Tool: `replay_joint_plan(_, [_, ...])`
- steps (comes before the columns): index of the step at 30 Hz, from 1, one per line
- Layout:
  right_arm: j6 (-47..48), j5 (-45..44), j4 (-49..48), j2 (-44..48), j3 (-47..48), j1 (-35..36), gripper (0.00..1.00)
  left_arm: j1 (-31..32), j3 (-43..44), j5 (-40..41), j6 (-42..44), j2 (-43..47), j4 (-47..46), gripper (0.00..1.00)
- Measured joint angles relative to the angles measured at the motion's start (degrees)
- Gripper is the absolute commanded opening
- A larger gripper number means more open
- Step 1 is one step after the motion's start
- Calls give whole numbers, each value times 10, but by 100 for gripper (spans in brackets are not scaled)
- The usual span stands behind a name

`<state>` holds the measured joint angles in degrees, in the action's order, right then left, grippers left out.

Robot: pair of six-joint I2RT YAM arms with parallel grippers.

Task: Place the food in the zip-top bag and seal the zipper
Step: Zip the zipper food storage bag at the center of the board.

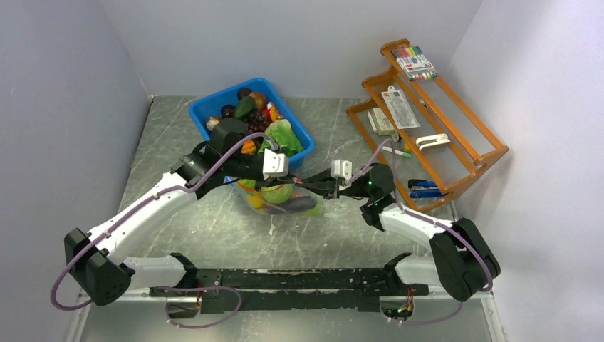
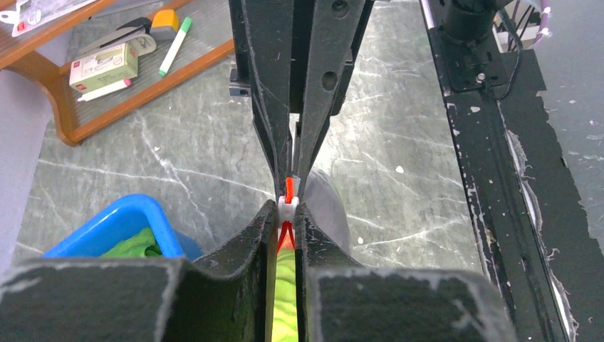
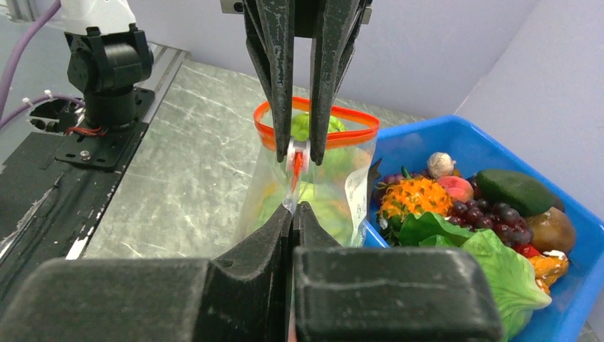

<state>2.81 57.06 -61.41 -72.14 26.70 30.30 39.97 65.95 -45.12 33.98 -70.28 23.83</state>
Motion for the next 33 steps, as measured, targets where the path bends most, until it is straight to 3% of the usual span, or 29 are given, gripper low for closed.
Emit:
replay_joint_plan(21, [13, -1, 24, 20, -6, -1, 0, 3, -9, 41, 8, 15, 17, 7])
replay_joint_plan(25, [13, 3, 36, 20, -3, -1, 17, 3, -9, 41, 8, 15, 18, 7])
replay_joint_plan(33, [38, 4, 111, 22, 40, 2, 20, 3, -9, 35, 7, 13, 17, 7])
